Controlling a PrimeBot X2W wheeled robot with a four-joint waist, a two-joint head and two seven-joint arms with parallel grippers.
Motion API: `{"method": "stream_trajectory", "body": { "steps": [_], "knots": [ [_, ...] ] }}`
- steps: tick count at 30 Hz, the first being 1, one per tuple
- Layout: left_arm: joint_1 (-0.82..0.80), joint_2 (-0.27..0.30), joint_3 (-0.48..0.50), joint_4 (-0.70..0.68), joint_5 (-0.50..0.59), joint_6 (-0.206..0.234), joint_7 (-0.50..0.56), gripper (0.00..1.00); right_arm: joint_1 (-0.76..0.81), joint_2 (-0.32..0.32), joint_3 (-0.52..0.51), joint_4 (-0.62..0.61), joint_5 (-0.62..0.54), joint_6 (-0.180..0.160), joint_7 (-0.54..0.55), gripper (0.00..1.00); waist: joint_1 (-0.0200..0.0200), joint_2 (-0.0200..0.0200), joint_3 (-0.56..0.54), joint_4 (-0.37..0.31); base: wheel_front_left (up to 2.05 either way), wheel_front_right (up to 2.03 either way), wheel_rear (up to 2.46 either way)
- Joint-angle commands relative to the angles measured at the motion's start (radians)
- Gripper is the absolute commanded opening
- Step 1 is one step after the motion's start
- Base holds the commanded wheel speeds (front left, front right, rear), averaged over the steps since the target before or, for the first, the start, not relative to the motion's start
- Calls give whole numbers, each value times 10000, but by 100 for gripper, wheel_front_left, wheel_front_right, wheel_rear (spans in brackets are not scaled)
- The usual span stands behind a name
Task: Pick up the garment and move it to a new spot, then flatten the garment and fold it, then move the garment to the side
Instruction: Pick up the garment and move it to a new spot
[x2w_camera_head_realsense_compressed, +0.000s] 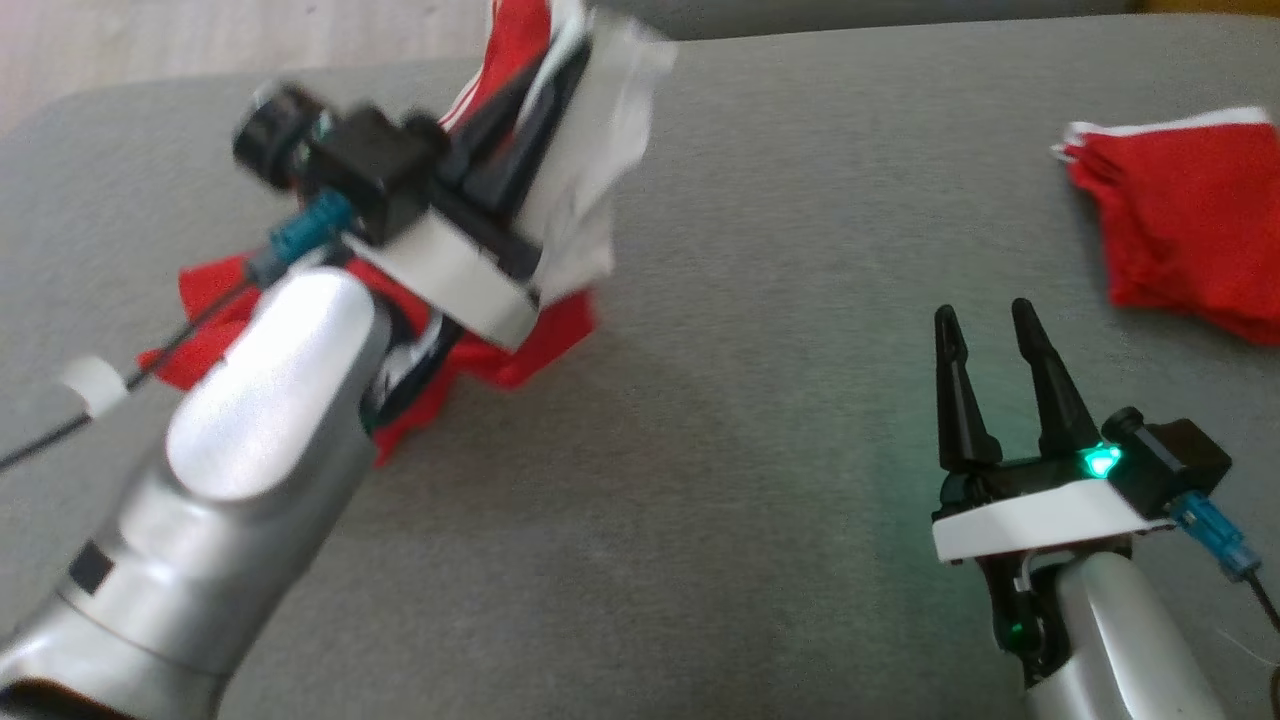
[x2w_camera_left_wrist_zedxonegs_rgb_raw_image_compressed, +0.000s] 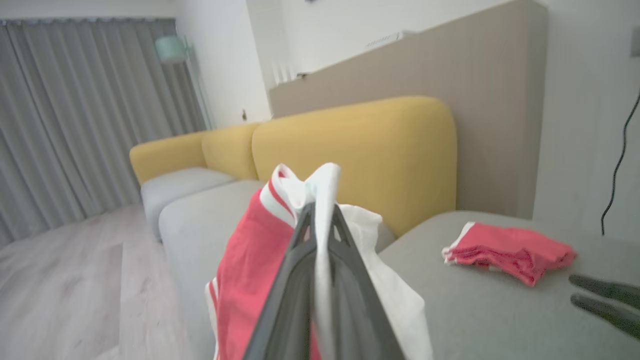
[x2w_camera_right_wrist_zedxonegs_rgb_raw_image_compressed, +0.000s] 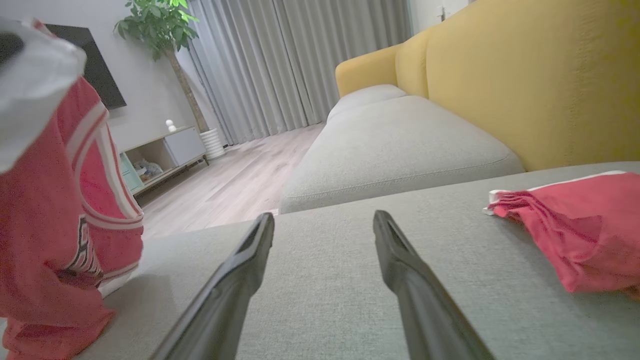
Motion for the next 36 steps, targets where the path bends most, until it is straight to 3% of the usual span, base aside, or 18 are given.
{"method": "stream_trajectory", "body": {
  "steps": [1, 9, 17, 21, 28, 36],
  "knots": [
    [-805, 196, 560, -609, -81, 81, -44, 0, -128, -20, 309, -275, 137, -7, -109, 100, 1, 0, -142, -482, 0, 0, 0],
    [-2346, 225, 779, -1406, -110, 72, 568, 0, -643, -20, 782, -507, 1026, -7, -109, 100, 1, 0, 249, -1850, 0, 0, 0],
    [-3925, -968, 1016, -1075, -455, 77, -129, 0, -850, -20, 915, -553, 1472, -7, -109, 100, 1, 0, 479, -2821, 0, 0, 0],
    [-4292, -1188, 1227, -753, -522, 183, -419, 0, -855, -20, 858, -589, 1515, -7, -109, 100, 1, 0, 513, -2955, 0, 0, 0],
    [-3891, -598, 1835, 299, -427, 716, -994, 0, -778, -20, 655, -661, 1358, -7, -109, 100, 1, 0, 727, -2703, 0, 0, 0],
    [-1368, 735, 2619, 1344, -667, 1207, -1794, 0, -770, -20, 593, -646, 1074, -7, -109, 100, 1, 0, 1022, -2058, 0, 0, 0]
  ]
}}
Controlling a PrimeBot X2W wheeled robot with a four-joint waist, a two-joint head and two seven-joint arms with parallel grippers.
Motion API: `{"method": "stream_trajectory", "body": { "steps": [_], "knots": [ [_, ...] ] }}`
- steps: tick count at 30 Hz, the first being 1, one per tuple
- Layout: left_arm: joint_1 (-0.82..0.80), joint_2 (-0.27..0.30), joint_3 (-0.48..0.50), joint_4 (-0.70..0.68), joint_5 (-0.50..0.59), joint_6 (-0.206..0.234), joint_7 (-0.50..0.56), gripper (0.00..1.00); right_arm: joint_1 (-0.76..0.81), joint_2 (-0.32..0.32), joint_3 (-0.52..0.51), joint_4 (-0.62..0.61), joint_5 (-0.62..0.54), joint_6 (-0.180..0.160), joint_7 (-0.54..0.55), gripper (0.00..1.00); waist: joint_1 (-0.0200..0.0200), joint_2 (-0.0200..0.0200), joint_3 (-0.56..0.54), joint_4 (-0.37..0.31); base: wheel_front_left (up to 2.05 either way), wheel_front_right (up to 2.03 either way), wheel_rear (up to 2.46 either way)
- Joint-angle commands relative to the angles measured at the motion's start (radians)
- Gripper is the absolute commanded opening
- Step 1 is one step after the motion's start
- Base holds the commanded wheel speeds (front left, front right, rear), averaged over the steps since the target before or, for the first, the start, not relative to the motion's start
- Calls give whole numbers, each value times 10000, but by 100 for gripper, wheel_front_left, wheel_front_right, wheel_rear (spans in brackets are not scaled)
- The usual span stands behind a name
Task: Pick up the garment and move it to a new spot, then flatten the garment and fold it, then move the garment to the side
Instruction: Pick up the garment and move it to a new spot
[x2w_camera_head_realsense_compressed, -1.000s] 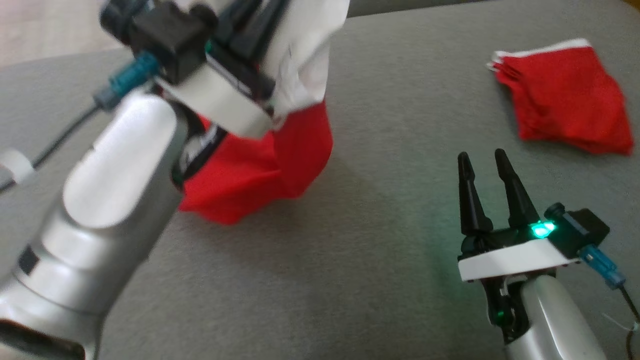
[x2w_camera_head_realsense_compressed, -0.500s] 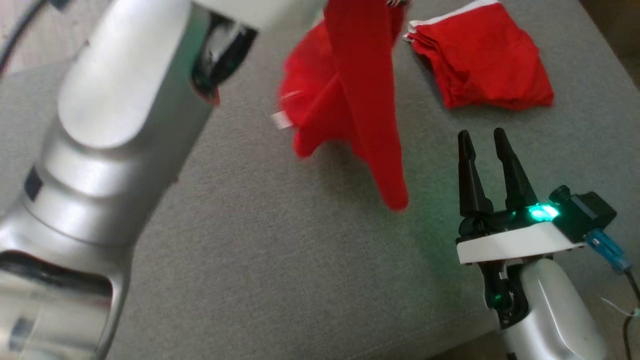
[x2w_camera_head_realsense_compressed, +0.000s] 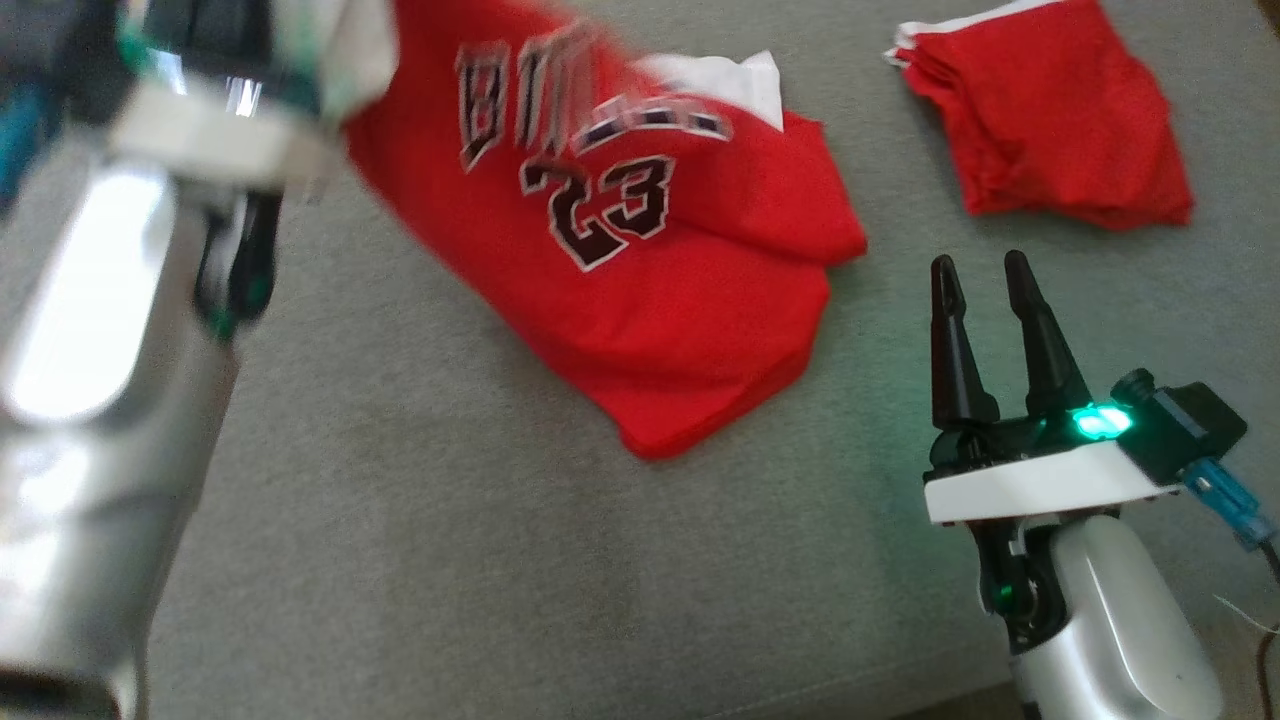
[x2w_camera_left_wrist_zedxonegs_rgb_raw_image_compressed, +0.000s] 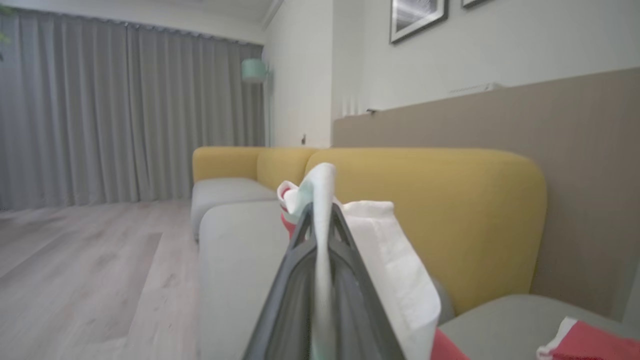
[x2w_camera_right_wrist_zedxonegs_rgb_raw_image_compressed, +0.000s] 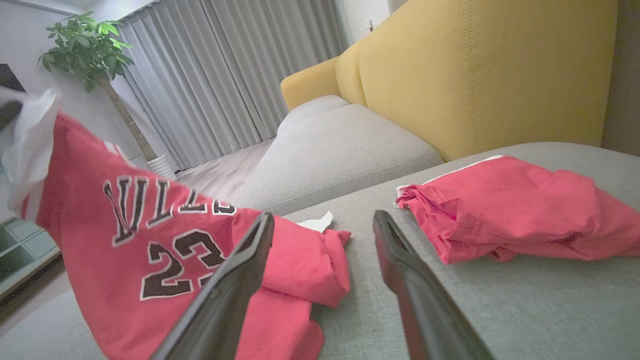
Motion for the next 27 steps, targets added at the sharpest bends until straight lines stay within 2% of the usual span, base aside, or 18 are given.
{"method": "stream_trajectory", "body": {
  "steps": [1, 6, 11, 12, 13, 14, 21, 27],
  "knots": [
    [267, 645, 578, -187, -26, 204, -218, 0, -211, -20, 186, -335, -130, -7, -109, 100, -1, 0, 107, 264, 0, 0, 0],
    [2016, 1092, 1153, 21, -82, 520, -506, 0, -186, -20, 100, -271, -395, -7, -109, 100, -1, 0, 110, 721, 0, 0, 0],
    [3385, 819, 1826, -185, -381, 601, -552, 0, -101, -20, -44, -186, -653, -7, -109, 100, -1, 0, -22, 1166, 0, 0, 0],
    [3609, 745, 1948, -199, -414, 609, -554, 16, -82, -20, -69, -167, -698, -7, -109, 100, -1, 0, -57, 1248, 0, 0, 0],
    [3795, 687, 2056, -227, -393, 633, -555, 89, -64, -20, -78, -146, -740, -7, -109, 100, -1, 0, -94, 1316, 0, 0, 0],
    [3967, 612, 2166, -295, -354, 664, -555, 100, -46, -20, -89, -126, -781, -7, -109, 100, -1, 0, -133, 1383, 0, 0, 0],
    [4803, 282, 2644, -1013, 506, 896, -557, 100, 78, -20, -245, -18, -995, -7, -109, 100, -1, 0, -512, 1814, 0, 0, 0],
    [5488, -37, 3127, -2220, 1335, 959, -558, 100, 277, -20, -511, -33, -1092, -7, -109, 100, -1, 0, -931, 2121, 0, 0, 0]
  ]
}}
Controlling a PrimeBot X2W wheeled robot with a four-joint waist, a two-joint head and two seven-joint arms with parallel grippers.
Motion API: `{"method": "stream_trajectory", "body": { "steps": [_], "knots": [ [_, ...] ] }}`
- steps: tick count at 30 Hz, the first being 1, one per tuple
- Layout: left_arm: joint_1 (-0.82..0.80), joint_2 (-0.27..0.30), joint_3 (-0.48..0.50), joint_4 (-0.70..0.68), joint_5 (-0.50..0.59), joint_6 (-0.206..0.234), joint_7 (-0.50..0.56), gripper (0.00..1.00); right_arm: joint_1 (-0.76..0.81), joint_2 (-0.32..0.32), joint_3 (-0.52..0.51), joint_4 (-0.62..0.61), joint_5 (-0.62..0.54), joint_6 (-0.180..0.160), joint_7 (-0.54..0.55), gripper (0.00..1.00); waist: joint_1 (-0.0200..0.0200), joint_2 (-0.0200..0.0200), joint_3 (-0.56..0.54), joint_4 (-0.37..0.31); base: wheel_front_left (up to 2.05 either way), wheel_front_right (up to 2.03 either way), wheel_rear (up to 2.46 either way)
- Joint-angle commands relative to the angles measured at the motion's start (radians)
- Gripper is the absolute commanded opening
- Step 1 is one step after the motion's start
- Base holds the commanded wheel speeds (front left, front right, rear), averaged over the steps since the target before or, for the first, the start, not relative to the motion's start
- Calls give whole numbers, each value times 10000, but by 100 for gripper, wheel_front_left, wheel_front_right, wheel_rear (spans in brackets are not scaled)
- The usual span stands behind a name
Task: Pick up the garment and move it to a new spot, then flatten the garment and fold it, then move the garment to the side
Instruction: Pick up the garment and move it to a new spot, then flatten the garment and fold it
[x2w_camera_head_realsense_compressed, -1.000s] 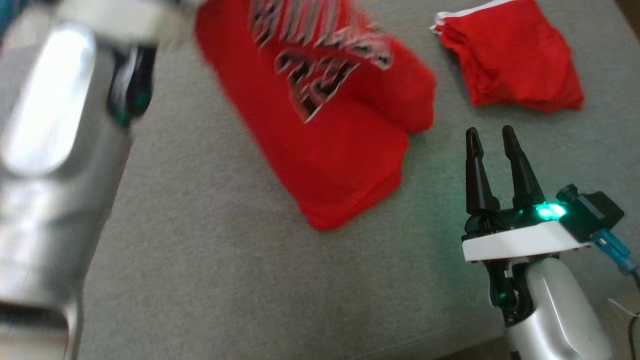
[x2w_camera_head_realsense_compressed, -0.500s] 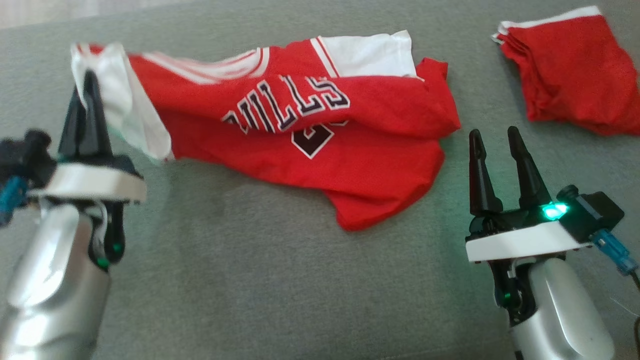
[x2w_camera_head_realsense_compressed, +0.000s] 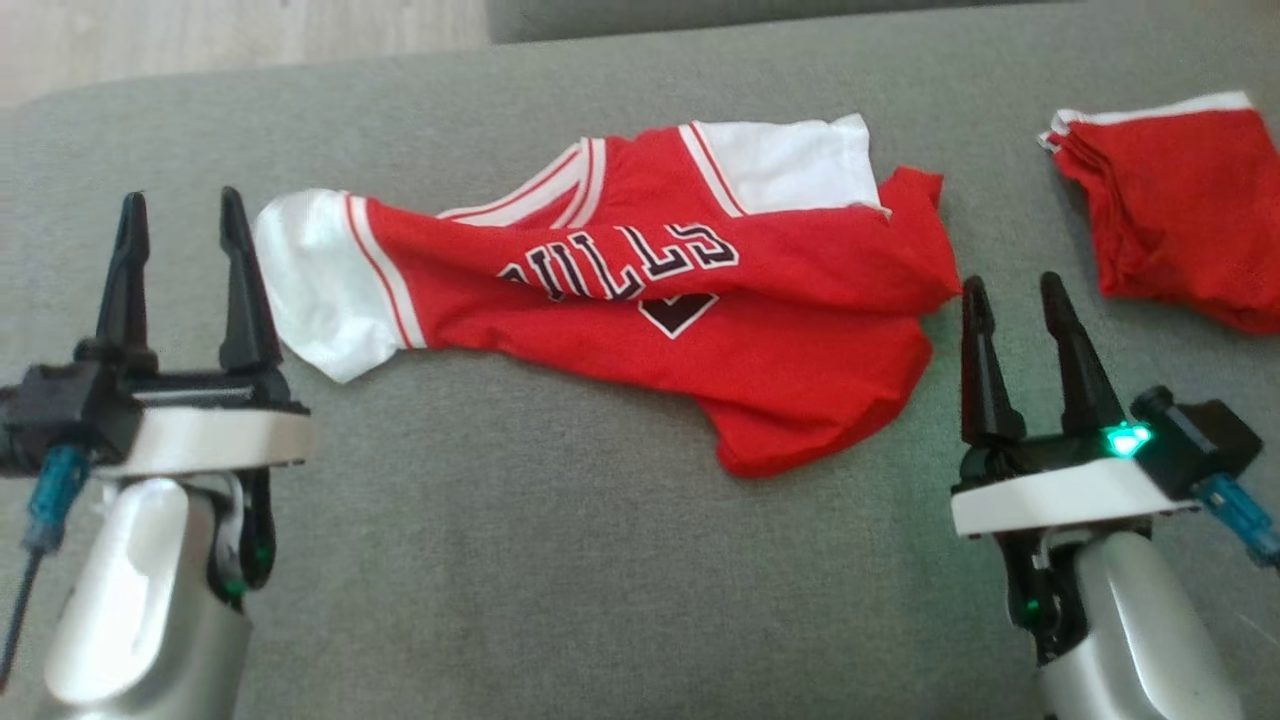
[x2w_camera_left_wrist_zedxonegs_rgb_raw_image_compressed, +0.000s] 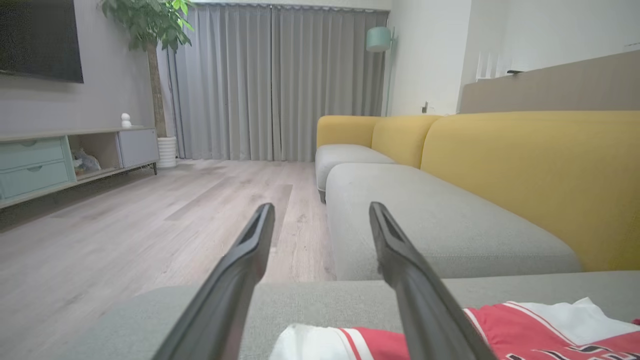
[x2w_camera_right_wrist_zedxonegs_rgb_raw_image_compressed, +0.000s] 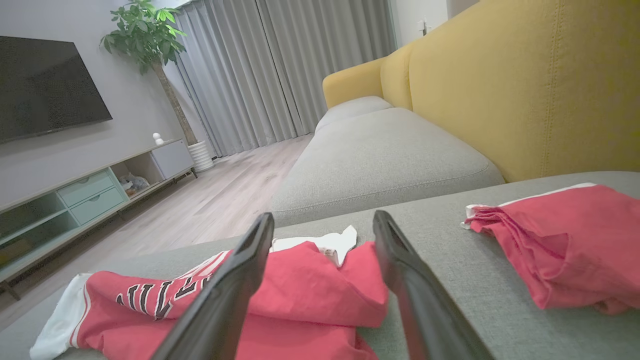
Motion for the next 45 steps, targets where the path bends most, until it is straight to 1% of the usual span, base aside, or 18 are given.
{"method": "stream_trajectory", "body": {
  "steps": [1, 2, 5, 9, 13, 16, 20, 24, 25, 29, 31, 35, 37, 42, 45],
  "knots": [
    [6, 140, 527, -673, 277, 19, -58, 100, 124, -20, 117, -311, -122, -7, -109, 100, 1, 0, -213, 167, 0, 0, 0],
    [6, 140, 527, -673, 277, 19, -58, 100, 124, -20, 117, -311, -122, -7, -109, 100, 1, 0, -213, 167, 0, 0, 0],
    [496, -107, 672, -1259, 597, -40, -58, 100, 274, -20, 58, -305, -200, -7, -109, 100, 1, 0, -370, 228, 0, 0, 0],
    [1223, -407, 562, -1813, 1146, -102, -58, 100, 457, -20, 48, -304, -280, -7, -109, 100, 1, 0, -481, 239, 0, 0, 0],
    [1884, -954, 561, -2155, 1336, -118, -58, 100, 541, -20, 132, -266, -290, -7, -109, 100, 1, 0, -509, 155, 0, 0, 0],
    [2179, -1275, 566, -2238, 1447, -235, -58, 100, 531, -20, 178, -249, -255, -7, -109, 100, 1, 0, -496, 103, 0, 0, 0],
    [2202, -1514, 630, -2224, 1655, -412, -58, 100, 482, -20, 167, -264, -287, -7, -109, 100, 1, 0, -460, 86, 0, 0, 0],
    [2060, -1633, 681, -2186, 1857, -603, -58, 100, 246, -20, 112, -267, -600, -7, -109, 100, 1, 0, -325, 158, 0, 0, 0],
    [1975, -1685, 659, -2111, 1947, -706, -58, 100, -5, -20, 63, -254, -828, -7, -109, 100, 1, 0, -215, 235, 0, 0, 0],
    [1838, -1827, 623, -1932, 2055, -869, -58, 100, -868, -20, -17, -70, -1584, -7, 13, 100, 1, 0, 95, 418, 0, 0, 0],
    [1755, -1911, 577, -1839, 2100, -950, -58, 100, -1475, -54, -193, 99, -1918, -7, 403, 100, 1, 0, 287, 535, 0, 0, 0],
    [1488, -2087, 421, -1686, 2198, -1116, -59, 100, -2856, -452, -271, 815, -2068, -7, 1839, 100, 1, 0, 707, 849, 0, 0, 0],
    [1315, -2165, 324, -1634, 2264, -1184, -59, 100, -3533, -742, -161, 1354, -1948, -7, 2625, 100, 1, 0, 892, 1035, 0, 0, 0],
    [967, -2328, 132, -1530, 2311, -1281, -59, 100, -4865, -1569, 291, 2930, -1606, -7, 4093, 100, 1, 0, 1292, 1476, 0, 0, 0],
    [830, -2394, 32, -1488, 2269, -1291, -59, 100, -5527, -1865, 397, 3879, -1154, -7, 4799, 100, 1, 0, 1477, 1689, 0, 0, 0]
  ]
}}
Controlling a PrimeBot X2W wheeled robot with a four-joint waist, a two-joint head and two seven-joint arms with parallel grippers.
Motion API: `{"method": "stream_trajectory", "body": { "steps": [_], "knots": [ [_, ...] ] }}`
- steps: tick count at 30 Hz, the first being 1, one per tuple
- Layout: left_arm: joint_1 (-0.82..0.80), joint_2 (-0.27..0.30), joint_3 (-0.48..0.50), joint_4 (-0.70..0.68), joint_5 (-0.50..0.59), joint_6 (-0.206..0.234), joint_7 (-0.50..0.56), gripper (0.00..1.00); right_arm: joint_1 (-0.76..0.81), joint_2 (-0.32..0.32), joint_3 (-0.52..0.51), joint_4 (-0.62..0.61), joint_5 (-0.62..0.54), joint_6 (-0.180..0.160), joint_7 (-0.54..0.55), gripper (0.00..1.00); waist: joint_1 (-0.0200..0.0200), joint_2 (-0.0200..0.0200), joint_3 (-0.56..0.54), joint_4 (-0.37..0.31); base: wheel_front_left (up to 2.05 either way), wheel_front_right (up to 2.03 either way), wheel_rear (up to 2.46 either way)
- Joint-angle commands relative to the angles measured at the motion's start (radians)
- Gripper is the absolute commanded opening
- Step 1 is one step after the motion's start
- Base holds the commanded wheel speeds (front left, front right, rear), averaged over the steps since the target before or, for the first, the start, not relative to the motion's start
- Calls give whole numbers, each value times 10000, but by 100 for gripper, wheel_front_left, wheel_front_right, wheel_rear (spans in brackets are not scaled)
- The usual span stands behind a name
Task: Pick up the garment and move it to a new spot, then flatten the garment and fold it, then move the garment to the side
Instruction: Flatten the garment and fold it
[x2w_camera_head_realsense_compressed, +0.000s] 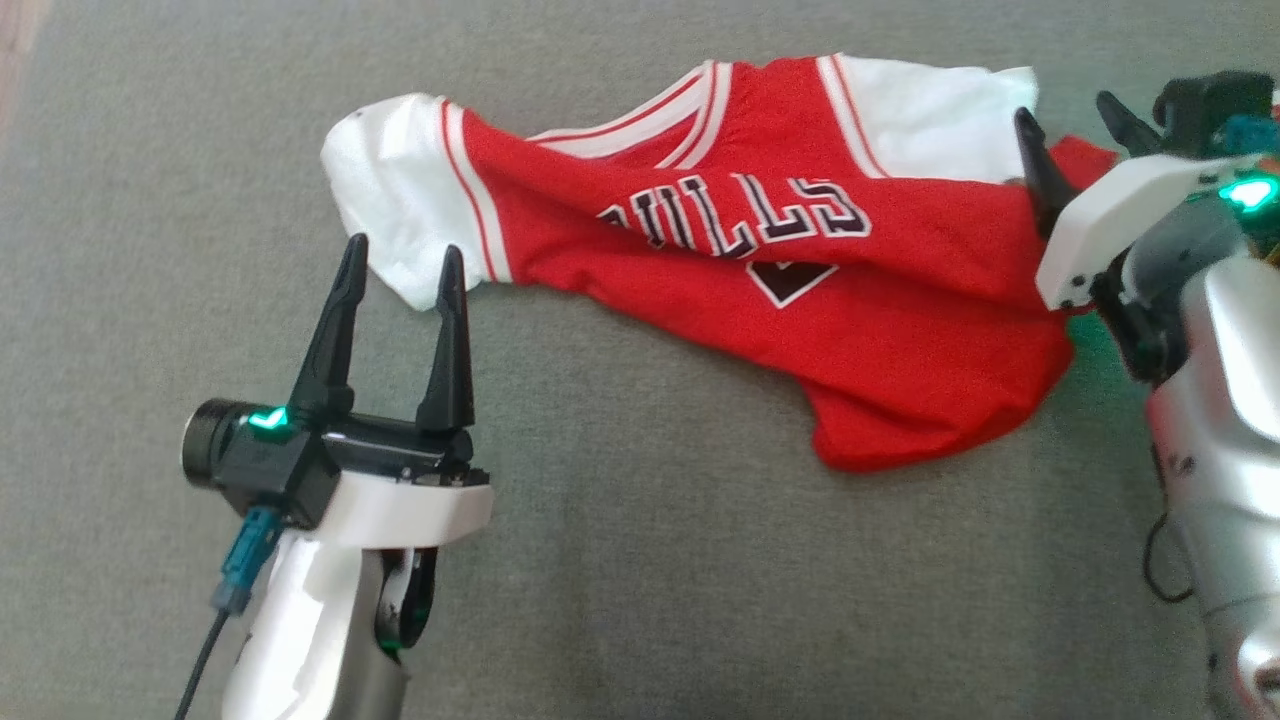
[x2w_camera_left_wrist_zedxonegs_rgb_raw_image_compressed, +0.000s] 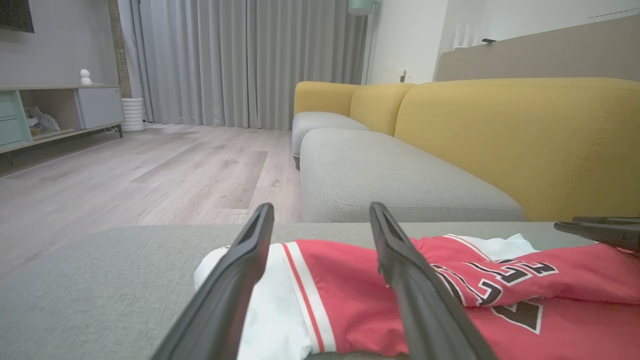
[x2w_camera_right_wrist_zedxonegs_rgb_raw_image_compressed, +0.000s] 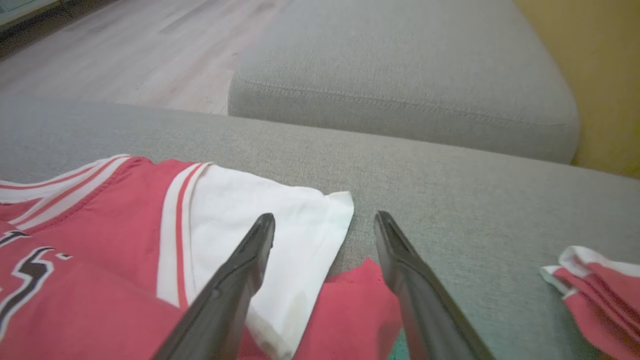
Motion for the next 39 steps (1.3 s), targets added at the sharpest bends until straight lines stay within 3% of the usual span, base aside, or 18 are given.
{"method": "stream_trajectory", "body": {
  "steps": [1, 10, 18, 19, 20, 29, 39],
  "knots": [
    [-314, 39, 235, -258, 22, -45, -51, 100, -441, -97, 224, -29, 219, -7, 211, 100, -2, 0, 242, 250, 0, 0, 0],
    [-713, -30, -178, -257, -198, -33, -51, 100, -1999, -1098, 1081, 1970, 1115, -7, 1663, 100, -2, 0, 822, 844, 0, 0, 0],
    [-1210, -35, -746, -426, -822, 319, -51, 100, -2578, -2058, 3086, 2292, 2193, -7, 2972, 97, -2, 0, 1348, 1404, 0, 0, 0],
    [-1240, -35, -796, -436, -869, 356, -51, 100, -2619, -2186, 3328, 2224, 2391, -7, 3077, 40, -2, 0, 1379, 1440, 0, 0, 0],
    [-1259, -36, -843, -447, -911, 391, -51, 100, -2660, -2320, 3582, 2127, 2549, -7, 3135, 0, -2, 0, 1403, 1470, 0, 0, 0],
    [-1371, -36, -1069, -485, -1124, 552, -51, 100, -3730, -3356, 4612, 1805, 3013, -7, 2352, 0, -2, 0, 1510, 1673, 0, 0, 0],
    [-1556, -37, -1411, -740, -1402, 660, -51, 100, -6455, -3293, 4356, 2660, 1604, -7, -172, 0, -2, 0, 1803, 2347, 0, 0, 0]
  ]
}}
